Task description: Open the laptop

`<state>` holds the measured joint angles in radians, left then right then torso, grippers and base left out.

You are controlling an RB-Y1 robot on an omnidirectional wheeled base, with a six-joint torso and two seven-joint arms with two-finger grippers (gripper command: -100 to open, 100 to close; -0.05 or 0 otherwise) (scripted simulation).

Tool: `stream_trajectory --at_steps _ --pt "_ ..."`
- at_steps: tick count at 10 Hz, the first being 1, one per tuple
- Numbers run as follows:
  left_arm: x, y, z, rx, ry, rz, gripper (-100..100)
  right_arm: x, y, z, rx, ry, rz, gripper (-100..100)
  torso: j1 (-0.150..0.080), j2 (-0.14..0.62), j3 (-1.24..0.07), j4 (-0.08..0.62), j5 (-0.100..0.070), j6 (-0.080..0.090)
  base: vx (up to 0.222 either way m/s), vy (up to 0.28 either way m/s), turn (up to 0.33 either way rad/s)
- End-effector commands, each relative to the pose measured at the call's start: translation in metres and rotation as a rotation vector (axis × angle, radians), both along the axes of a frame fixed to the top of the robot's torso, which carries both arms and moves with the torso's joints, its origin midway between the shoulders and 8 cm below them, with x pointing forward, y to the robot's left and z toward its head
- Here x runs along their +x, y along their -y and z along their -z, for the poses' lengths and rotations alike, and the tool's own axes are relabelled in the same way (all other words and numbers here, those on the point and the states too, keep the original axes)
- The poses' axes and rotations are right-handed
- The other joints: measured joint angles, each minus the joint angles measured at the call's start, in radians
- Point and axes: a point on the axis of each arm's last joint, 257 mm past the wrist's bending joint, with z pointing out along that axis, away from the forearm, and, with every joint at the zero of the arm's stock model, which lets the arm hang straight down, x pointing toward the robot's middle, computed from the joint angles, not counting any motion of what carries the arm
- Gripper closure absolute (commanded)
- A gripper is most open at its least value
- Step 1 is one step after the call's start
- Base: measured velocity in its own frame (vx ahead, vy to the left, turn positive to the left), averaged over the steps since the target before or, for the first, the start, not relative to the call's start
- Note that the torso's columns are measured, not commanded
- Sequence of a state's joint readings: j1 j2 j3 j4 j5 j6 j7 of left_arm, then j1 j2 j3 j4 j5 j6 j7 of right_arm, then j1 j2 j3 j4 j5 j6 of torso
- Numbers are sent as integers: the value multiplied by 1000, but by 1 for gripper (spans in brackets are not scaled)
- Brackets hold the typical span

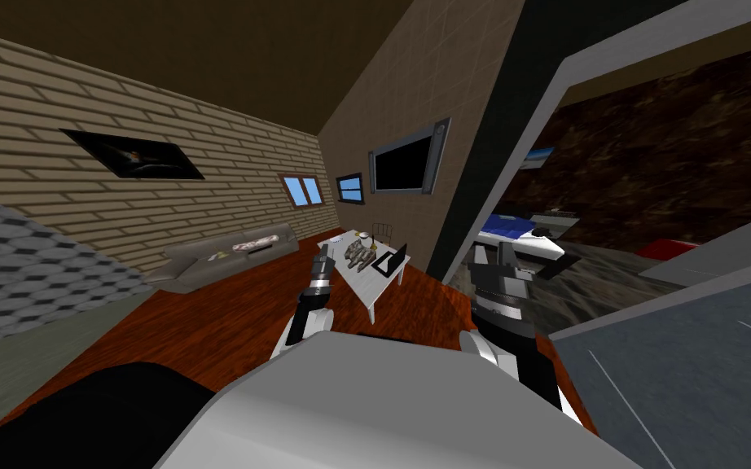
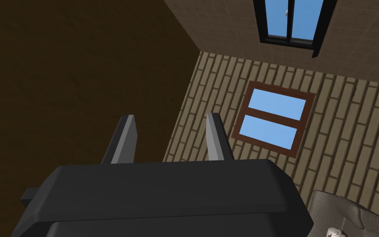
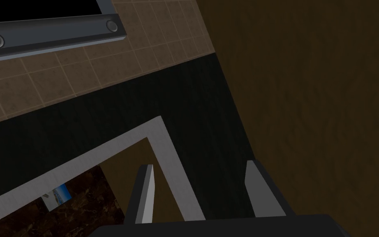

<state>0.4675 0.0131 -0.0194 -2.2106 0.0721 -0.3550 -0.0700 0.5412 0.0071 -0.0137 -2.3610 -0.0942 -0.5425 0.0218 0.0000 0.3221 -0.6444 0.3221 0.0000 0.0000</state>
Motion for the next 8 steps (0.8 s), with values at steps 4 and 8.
stream_trajectory --at_steps 4,8 --pt "0 0 0 0 0 0 0 0 0 0 0 0 0 0 0 296 -590 295 0 0 0 0 0" --pt "12 13 18 148 -57 29 -100 0 0 0 0 0 0 0 -3 414 -831 415 -1 0 23 -129 -17"
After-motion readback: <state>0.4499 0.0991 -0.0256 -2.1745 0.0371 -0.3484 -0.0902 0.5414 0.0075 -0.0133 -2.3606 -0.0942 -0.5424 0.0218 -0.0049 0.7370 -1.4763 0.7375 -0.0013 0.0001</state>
